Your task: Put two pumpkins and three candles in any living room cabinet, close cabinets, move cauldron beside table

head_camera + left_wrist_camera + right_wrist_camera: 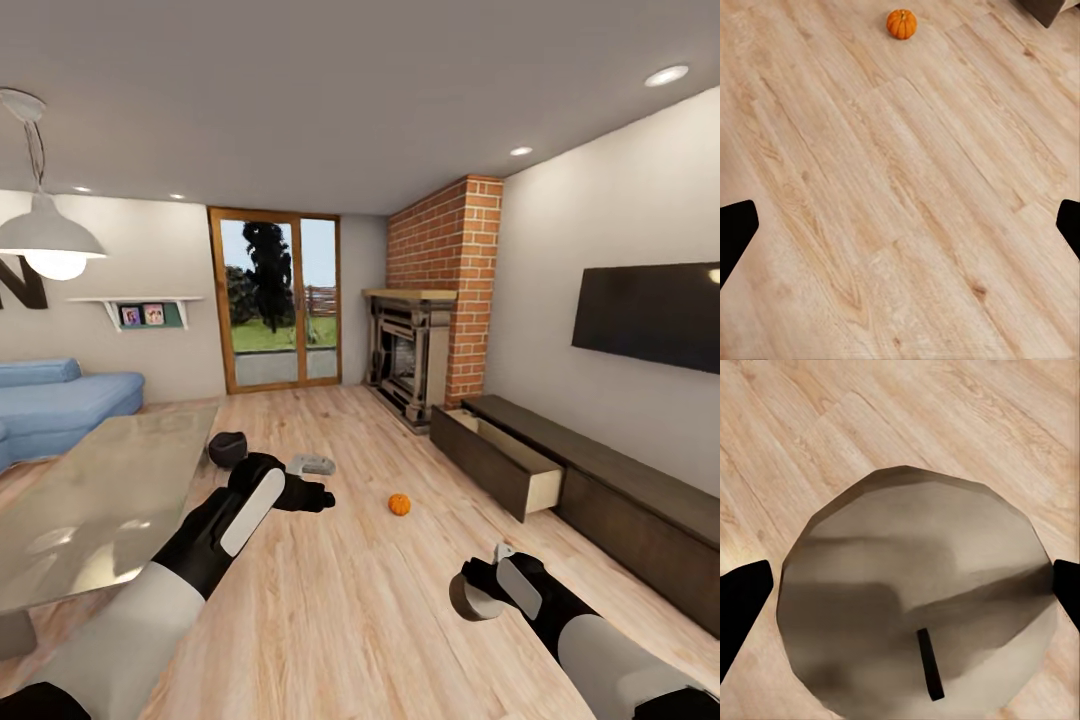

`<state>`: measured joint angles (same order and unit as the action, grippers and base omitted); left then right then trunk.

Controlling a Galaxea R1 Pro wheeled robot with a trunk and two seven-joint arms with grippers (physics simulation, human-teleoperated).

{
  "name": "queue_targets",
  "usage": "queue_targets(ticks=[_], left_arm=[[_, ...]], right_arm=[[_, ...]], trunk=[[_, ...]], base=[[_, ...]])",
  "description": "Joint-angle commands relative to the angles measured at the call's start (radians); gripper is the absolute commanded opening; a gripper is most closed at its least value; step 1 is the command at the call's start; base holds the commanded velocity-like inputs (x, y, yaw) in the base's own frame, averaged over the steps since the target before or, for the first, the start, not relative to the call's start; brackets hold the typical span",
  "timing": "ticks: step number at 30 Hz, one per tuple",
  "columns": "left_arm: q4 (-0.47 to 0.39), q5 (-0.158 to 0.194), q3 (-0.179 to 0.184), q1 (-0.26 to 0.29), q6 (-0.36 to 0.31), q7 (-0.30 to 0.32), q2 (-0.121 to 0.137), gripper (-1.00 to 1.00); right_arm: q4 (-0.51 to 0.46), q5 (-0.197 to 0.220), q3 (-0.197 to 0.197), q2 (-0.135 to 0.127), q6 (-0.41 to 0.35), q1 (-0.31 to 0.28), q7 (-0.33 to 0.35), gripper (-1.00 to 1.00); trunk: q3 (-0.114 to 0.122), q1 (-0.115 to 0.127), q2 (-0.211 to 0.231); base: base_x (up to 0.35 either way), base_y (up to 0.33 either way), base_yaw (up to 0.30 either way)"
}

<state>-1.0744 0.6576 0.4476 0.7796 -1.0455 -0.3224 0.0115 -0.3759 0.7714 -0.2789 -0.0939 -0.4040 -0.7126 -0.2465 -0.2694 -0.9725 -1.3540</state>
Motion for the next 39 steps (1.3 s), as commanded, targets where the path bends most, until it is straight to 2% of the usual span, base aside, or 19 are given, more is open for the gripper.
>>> queue_targets(ticks=[1,16,22,26,32,39], left_arm=[[-0.001,0.011,0.003,0.001,-0.002,-0.010,0.001,1.00],[0.002,0.011,0.003,0.001,-0.002,-0.008,0.001,1.00],[0.004,0.014,0.002,0.001,-0.002,-0.006,0.002,1.00],[0.005,0.014,0.002,0.001,-0.002,-0.007,0.001,1.00],[0.006,0.015,0.002,0.001,-0.002,-0.007,0.002,1.00],[0.006,0.014,0.002,0.001,-0.002,-0.007,0.002,1.00]], right_arm=[[-0.003,0.010,-0.008,-0.001,-0.003,-0.001,-0.007,-1.00],[-0.018,0.006,-0.006,-0.001,-0.023,-0.003,-0.013,-1.00],[-0.063,0.007,-0.003,-0.013,-0.187,-0.050,-0.017,-1.00],[-0.195,0.006,-0.002,-0.033,-0.298,-0.065,-0.028,-1.00],[-0.253,0.003,0.007,-0.040,-0.337,-0.068,-0.038,-1.00],[-0.268,0.001,0.010,-0.041,-0.347,-0.068,-0.039,-1.00]], trunk=[[-0.003,0.000,-0.001],[-0.028,0.000,-0.001],[-0.038,0.000,-0.001],[-0.043,0.000,-0.001],[-0.045,0.000,-0.001],[-0.045,0.000,-0.001]], base=[[0.228,-0.243,0.000],[0.228,-0.243,0.000],[0.228,-0.243,0.000],[0.228,-0.243,0.000],[0.228,-0.243,0.000],[0.228,-0.241,0.000]])
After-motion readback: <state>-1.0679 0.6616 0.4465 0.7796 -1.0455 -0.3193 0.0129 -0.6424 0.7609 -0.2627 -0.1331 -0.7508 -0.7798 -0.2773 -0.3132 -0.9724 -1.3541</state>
